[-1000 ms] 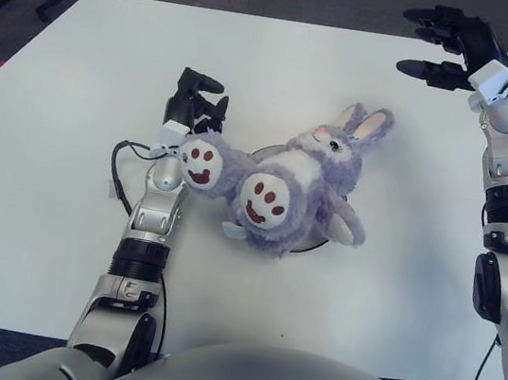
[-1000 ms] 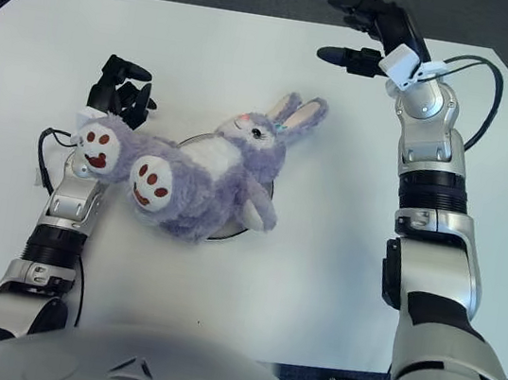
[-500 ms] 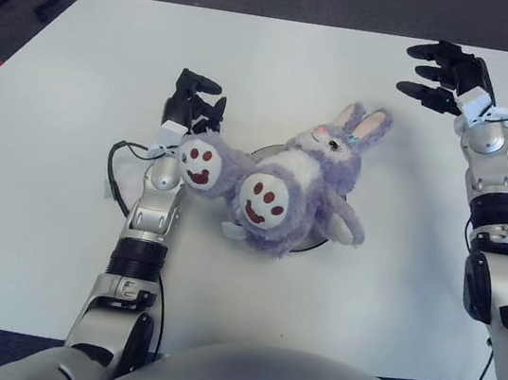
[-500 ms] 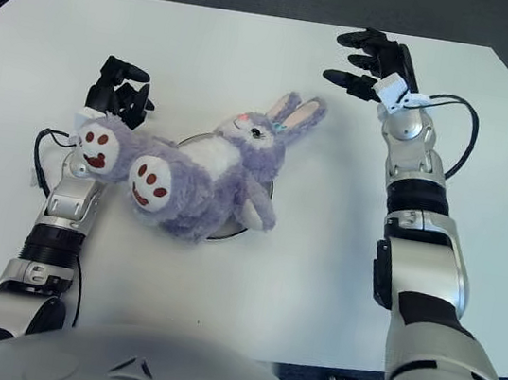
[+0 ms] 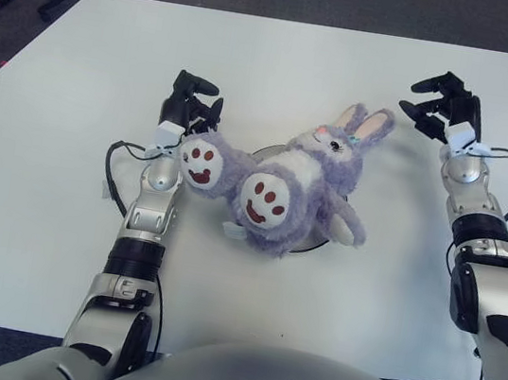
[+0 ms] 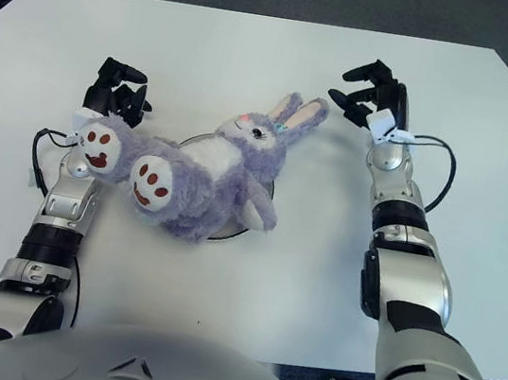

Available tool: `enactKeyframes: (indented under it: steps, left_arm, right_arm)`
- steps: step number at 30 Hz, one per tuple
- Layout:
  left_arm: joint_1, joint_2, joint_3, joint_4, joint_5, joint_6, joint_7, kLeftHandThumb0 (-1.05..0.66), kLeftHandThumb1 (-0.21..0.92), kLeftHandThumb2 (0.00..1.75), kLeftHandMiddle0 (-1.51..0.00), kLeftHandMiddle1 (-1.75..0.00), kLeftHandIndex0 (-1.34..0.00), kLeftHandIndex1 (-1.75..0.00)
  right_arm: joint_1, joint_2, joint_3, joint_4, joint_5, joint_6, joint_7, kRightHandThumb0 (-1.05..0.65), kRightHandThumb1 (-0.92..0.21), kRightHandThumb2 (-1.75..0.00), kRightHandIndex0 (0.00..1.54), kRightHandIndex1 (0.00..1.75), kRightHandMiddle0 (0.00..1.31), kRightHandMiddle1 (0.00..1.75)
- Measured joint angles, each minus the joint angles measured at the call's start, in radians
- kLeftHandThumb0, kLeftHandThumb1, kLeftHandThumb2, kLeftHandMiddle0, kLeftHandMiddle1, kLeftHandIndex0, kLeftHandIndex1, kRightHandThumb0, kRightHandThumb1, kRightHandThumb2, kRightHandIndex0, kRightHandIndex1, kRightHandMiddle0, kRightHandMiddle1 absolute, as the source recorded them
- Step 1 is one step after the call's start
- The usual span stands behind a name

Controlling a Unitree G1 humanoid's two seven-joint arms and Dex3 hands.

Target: Put the doll into the plate.

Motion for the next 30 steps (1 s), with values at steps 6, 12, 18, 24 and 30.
enactKeyframes:
  steps: [6,12,18,24,30]
  left_arm:
    - [0.000,0.009,0.009,0.011,-0.009,-0.007,-0.012,-0.35,0.92,0.47,-0.60,-1.68,-0.25,-1.70]
    - [0.000,0.021,0.024,0.013,-0.016,-0.013,-0.020,-0.35,0.92,0.47,-0.60,-1.68,-0.25,-1.70]
    - [-0.001,0.023,0.026,0.016,-0.029,-0.021,-0.030,-0.35,0.92,0.46,-0.60,-1.67,-0.26,-1.69]
    - [-0.001,0.023,0.028,0.018,-0.039,-0.026,-0.031,-0.35,0.92,0.45,-0.60,-1.67,-0.27,-1.68]
    - [-0.001,0.020,0.027,0.018,-0.045,-0.028,-0.033,-0.35,0.92,0.45,-0.61,-1.66,-0.27,-1.68]
  right_arm:
    - [0.000,0.039,-0.060,-0.020,0.111,0.018,0.081,-0.01,-0.40,-1.10,0.69,1.42,0.43,1.71]
    - [0.008,0.103,-0.120,-0.084,0.248,0.101,0.197,-0.01,-0.31,-1.26,0.67,1.57,0.44,1.74]
    - [0.029,0.138,-0.136,-0.135,0.277,0.147,0.233,-0.35,-0.59,-0.92,0.77,1.73,0.41,1.72]
    - [0.036,0.148,-0.151,-0.148,0.292,0.151,0.242,-0.39,-0.63,-0.89,0.79,1.74,0.38,1.74]
    - [0.048,0.150,-0.160,-0.179,0.296,0.148,0.246,-0.38,-0.68,-0.84,0.83,1.75,0.35,1.75]
